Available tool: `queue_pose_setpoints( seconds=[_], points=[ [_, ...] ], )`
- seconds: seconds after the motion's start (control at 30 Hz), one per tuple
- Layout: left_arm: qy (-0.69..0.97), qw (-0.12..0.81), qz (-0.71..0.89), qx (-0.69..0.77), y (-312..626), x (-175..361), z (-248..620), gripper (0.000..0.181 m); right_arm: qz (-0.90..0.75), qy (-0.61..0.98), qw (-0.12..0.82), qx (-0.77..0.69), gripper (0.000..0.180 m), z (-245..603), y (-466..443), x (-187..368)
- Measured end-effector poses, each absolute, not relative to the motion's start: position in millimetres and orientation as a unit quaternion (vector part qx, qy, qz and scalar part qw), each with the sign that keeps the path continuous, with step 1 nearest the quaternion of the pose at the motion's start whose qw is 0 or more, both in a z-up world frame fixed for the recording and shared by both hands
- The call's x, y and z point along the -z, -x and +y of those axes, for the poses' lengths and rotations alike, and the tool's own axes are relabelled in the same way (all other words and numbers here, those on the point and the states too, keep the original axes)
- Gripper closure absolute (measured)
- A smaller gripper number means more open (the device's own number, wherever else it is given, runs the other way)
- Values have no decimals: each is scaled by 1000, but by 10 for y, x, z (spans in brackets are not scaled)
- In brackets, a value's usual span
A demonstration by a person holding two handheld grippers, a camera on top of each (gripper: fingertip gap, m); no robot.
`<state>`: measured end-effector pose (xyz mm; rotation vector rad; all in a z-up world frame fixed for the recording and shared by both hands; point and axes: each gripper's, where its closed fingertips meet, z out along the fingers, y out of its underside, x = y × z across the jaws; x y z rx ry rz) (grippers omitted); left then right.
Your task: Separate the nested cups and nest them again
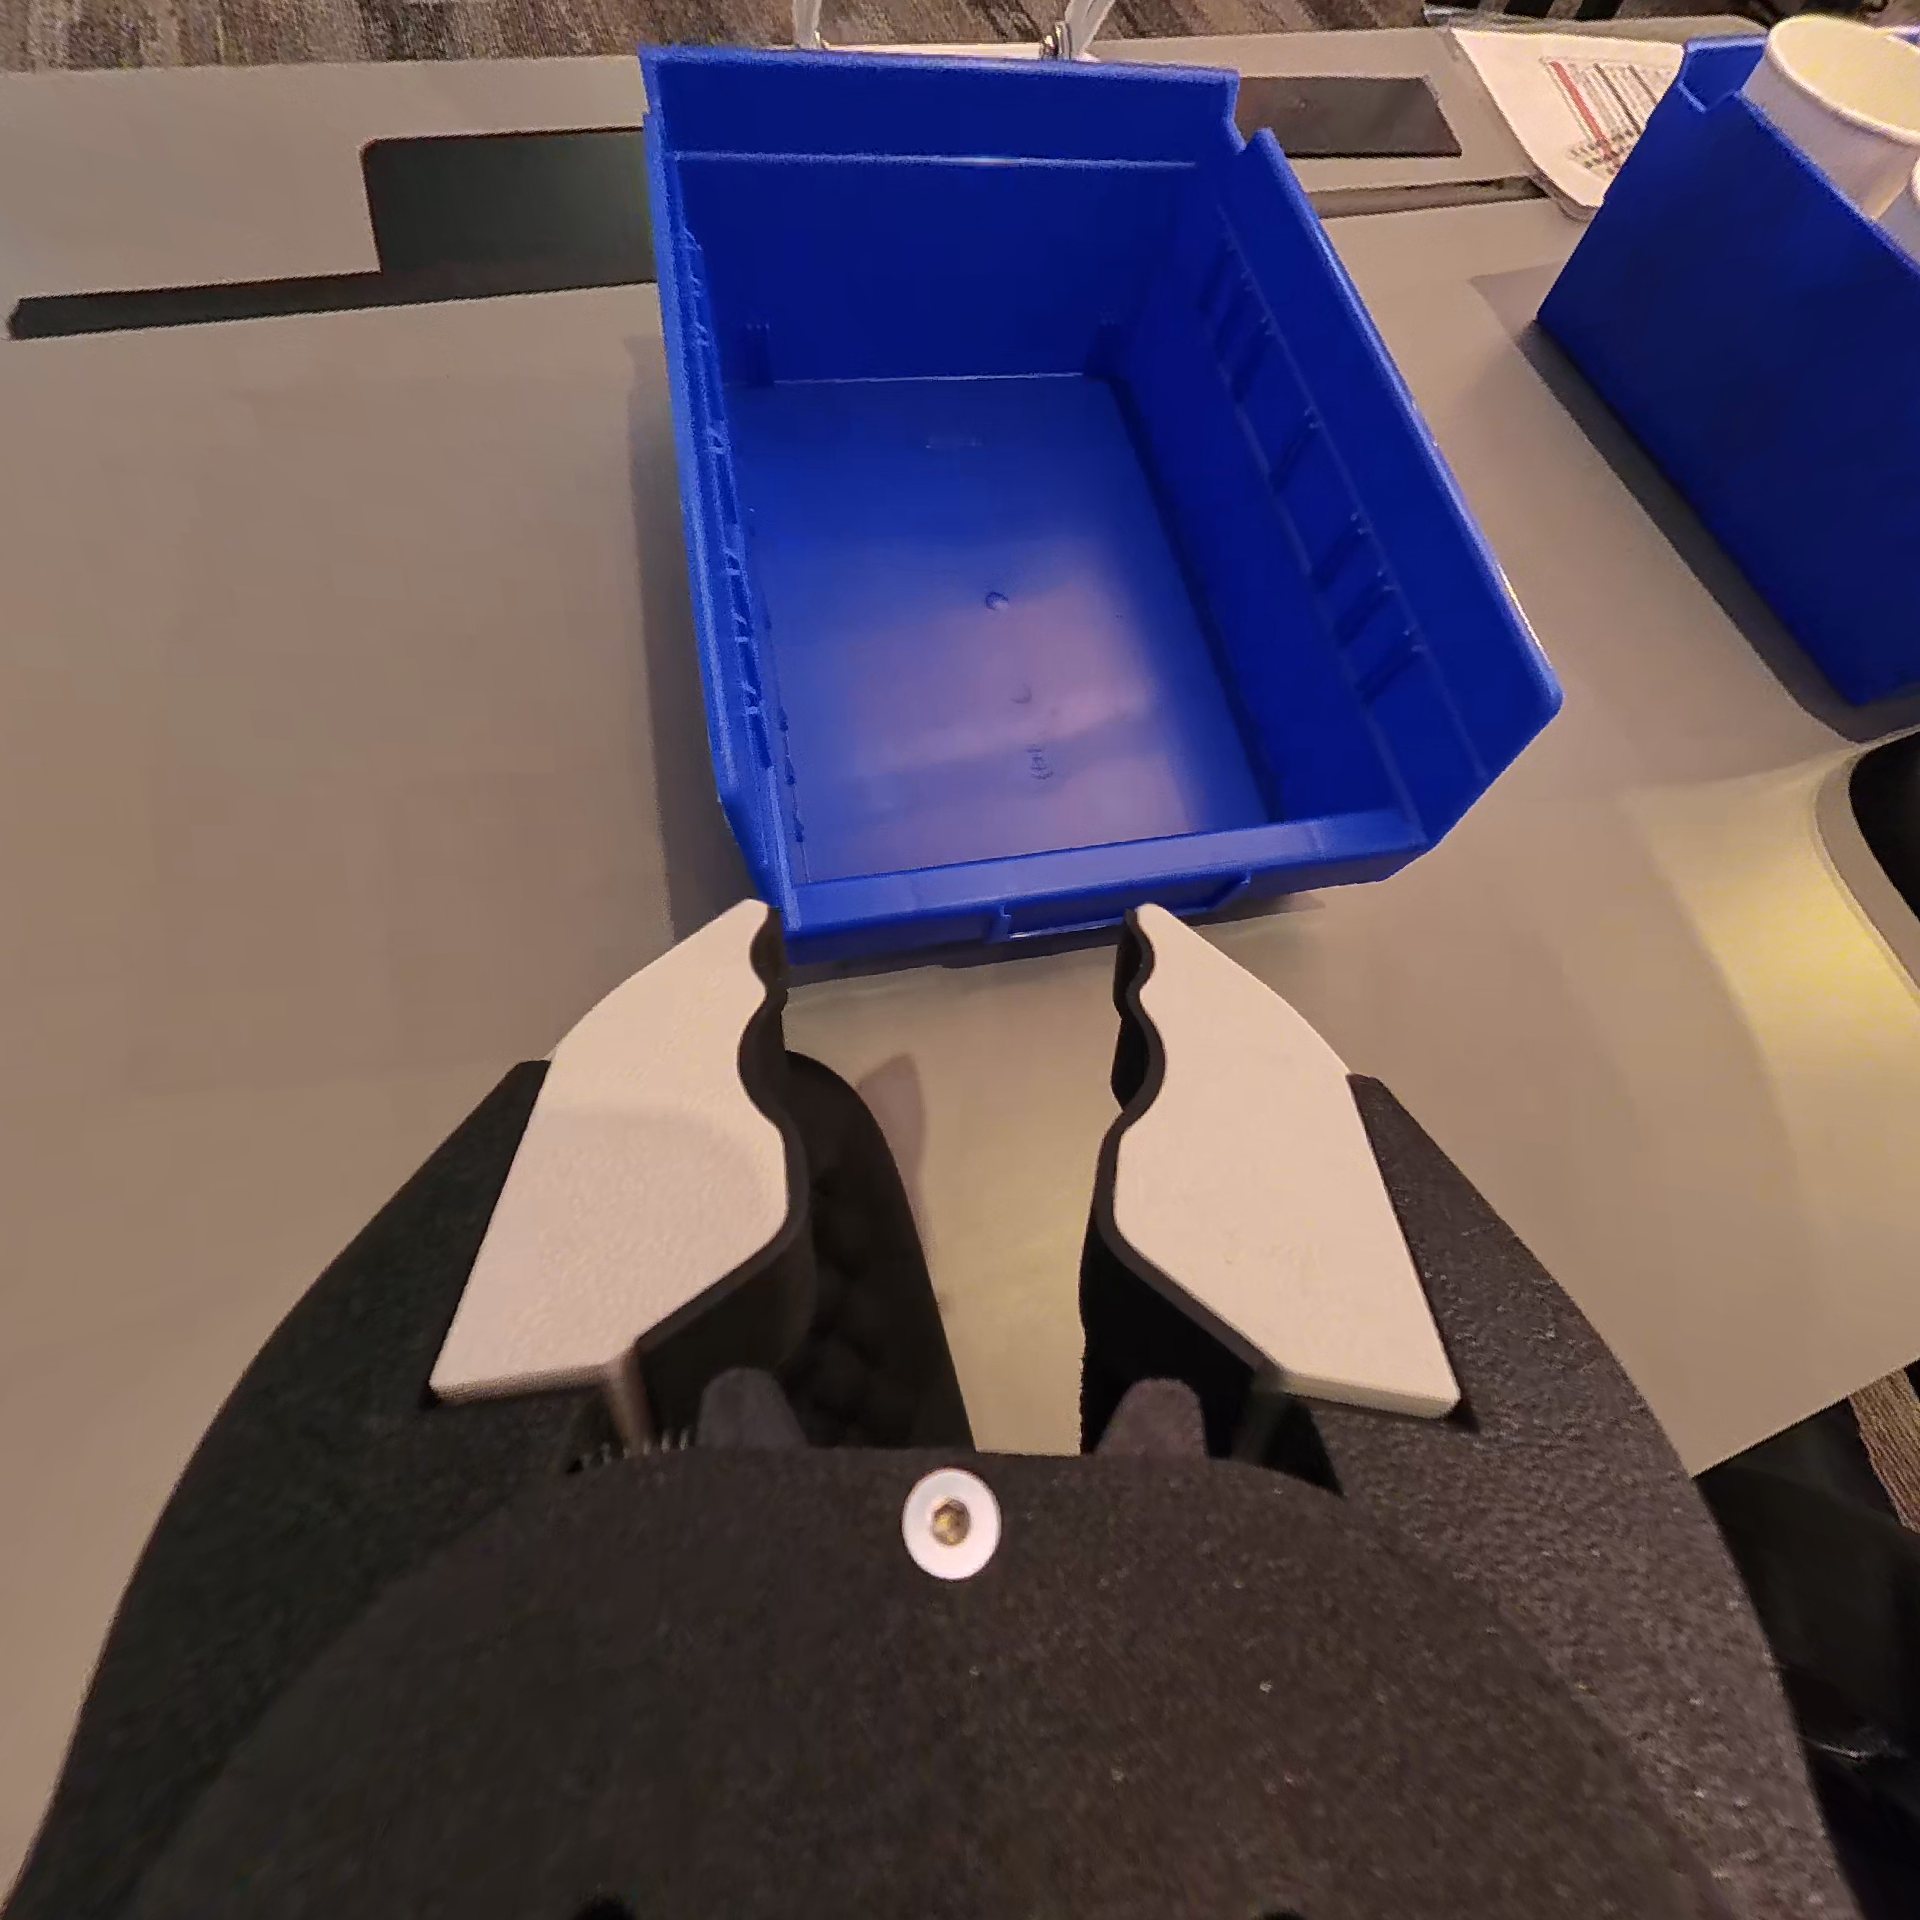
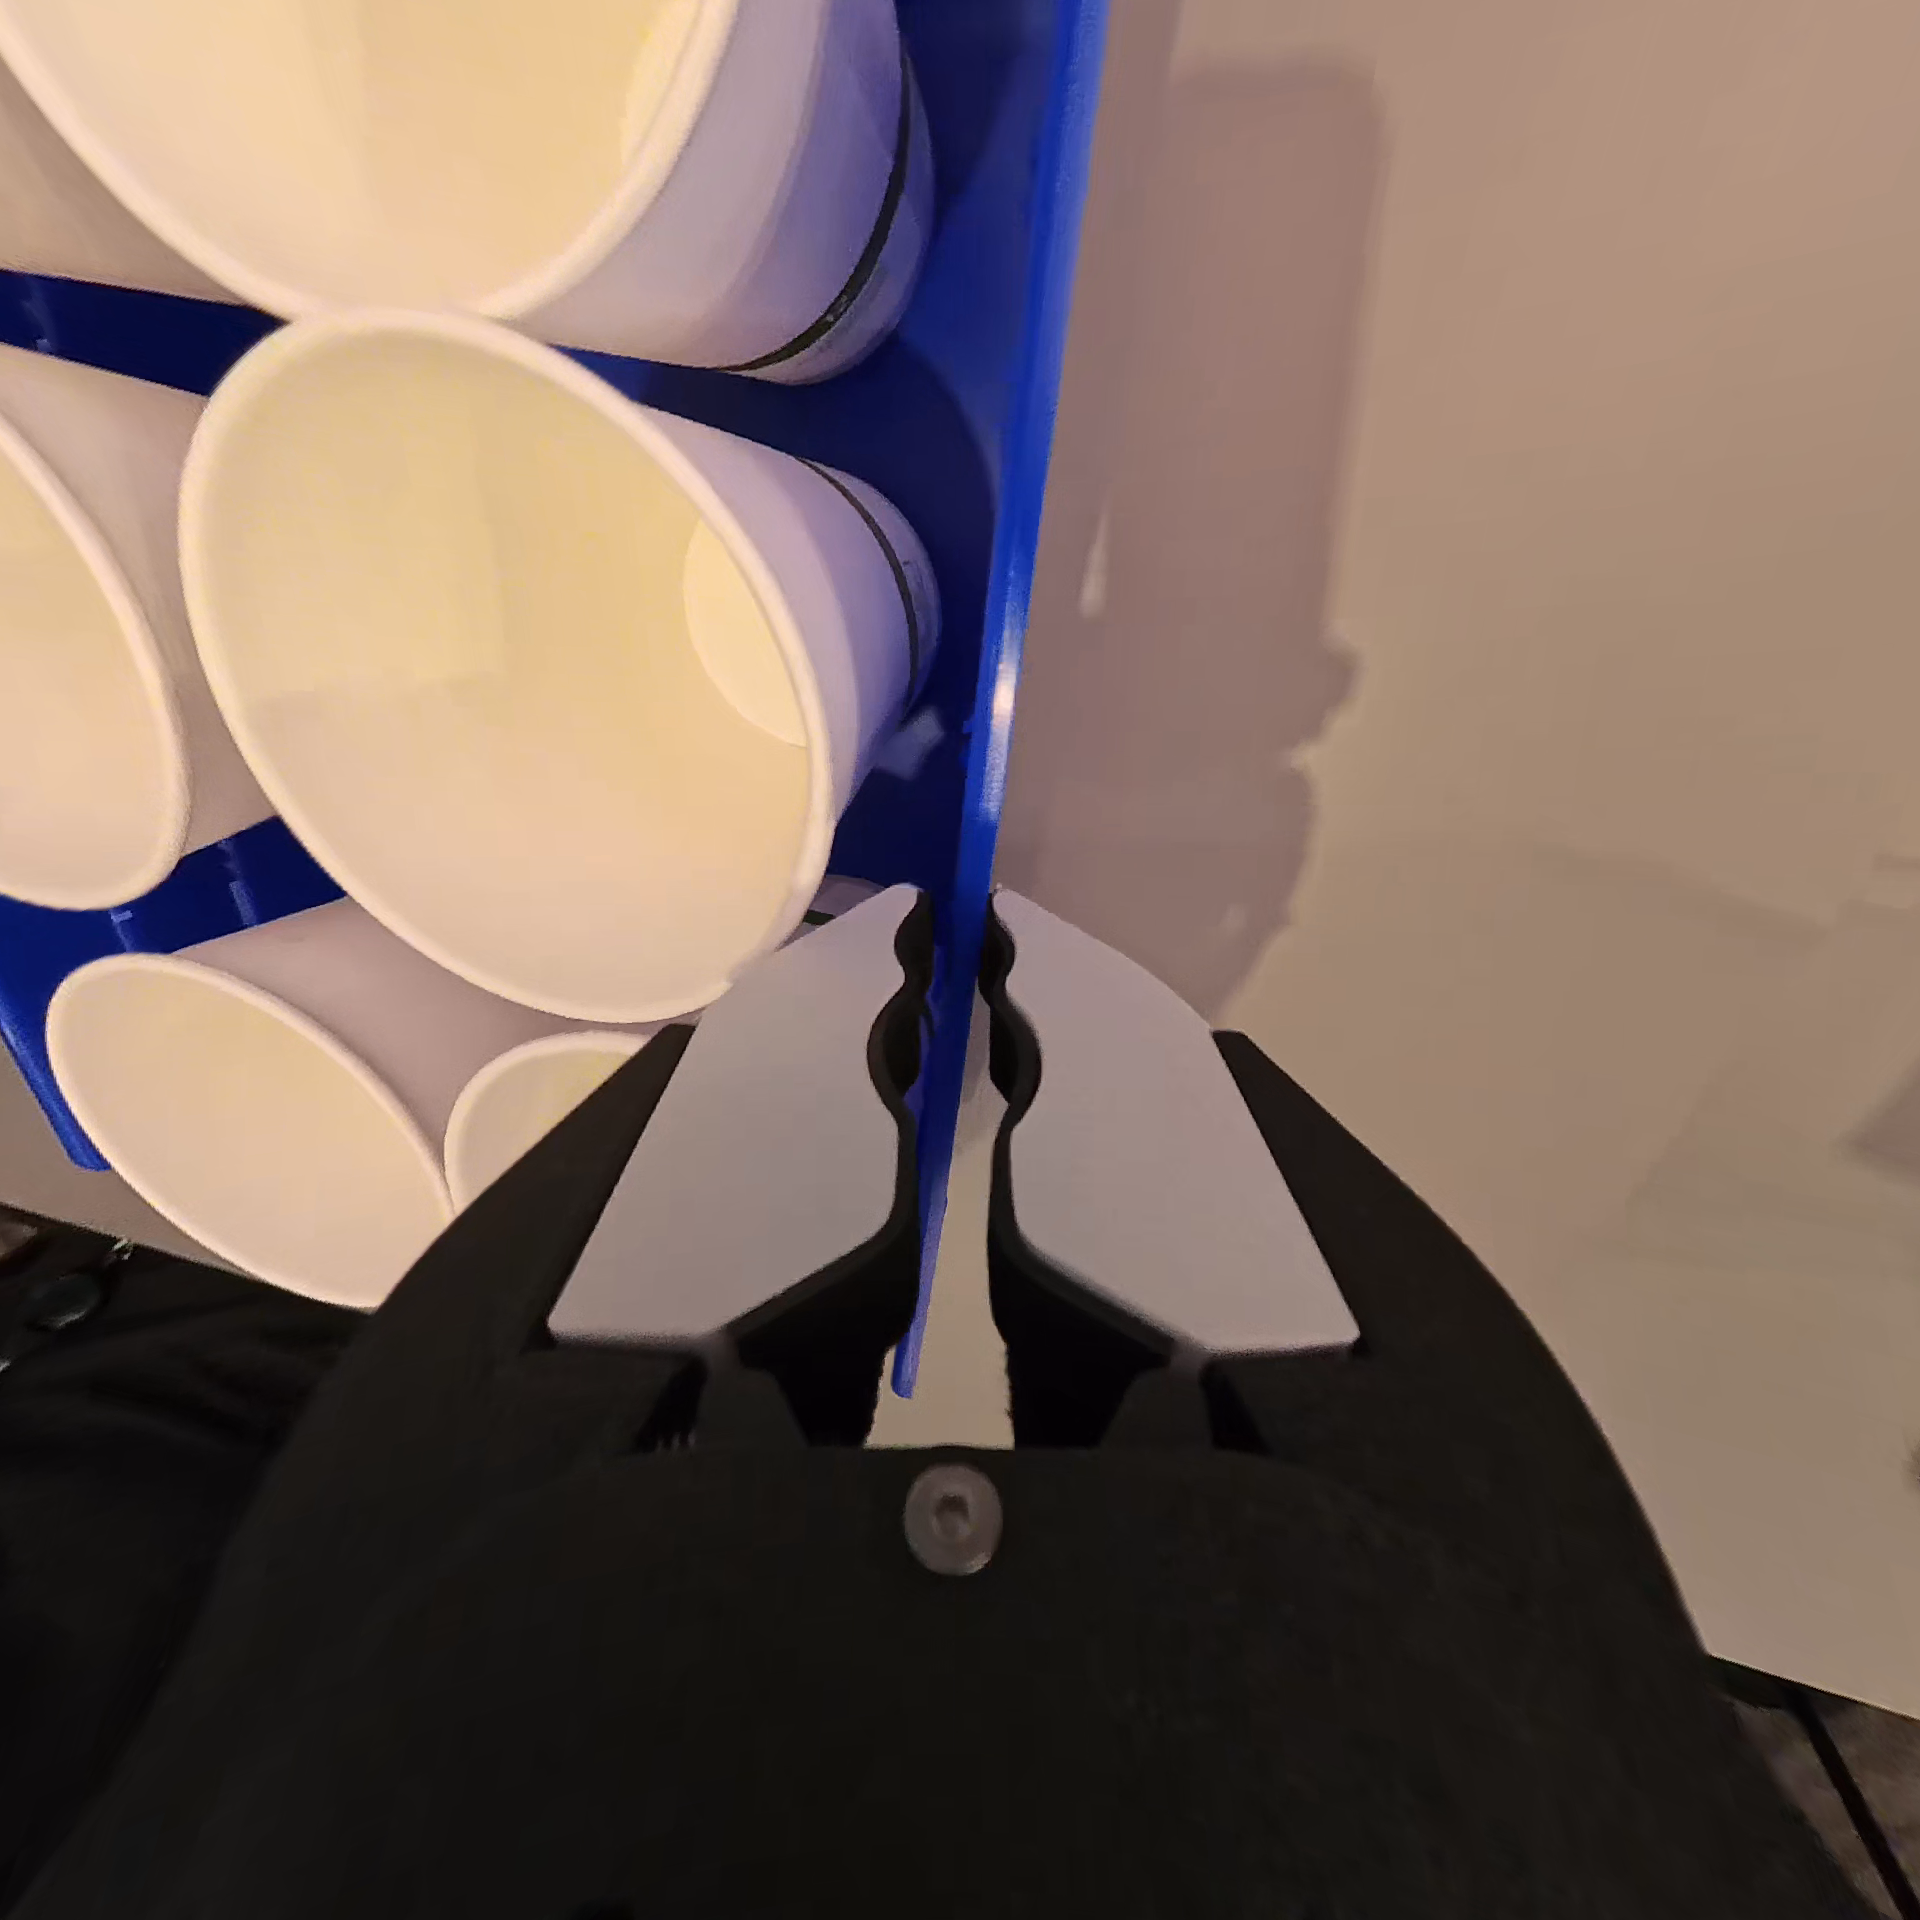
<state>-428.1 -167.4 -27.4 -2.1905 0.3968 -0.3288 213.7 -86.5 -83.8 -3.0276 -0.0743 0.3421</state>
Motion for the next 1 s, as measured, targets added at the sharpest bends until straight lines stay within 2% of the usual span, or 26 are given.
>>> queue_pose_setpoints(
  seconds=[0.47, 1.0],
  points=[
    [878, 436, 161, 114, 4260, 191, -1705, 122, -117, 986, 23, -114, 173, -837, -2134, 990],
    [878, 431, 173, 118, 4174, 220, -1682, 123, 9, 993, 32, -111, 175, -875, -2144, 1067]
  ],
)
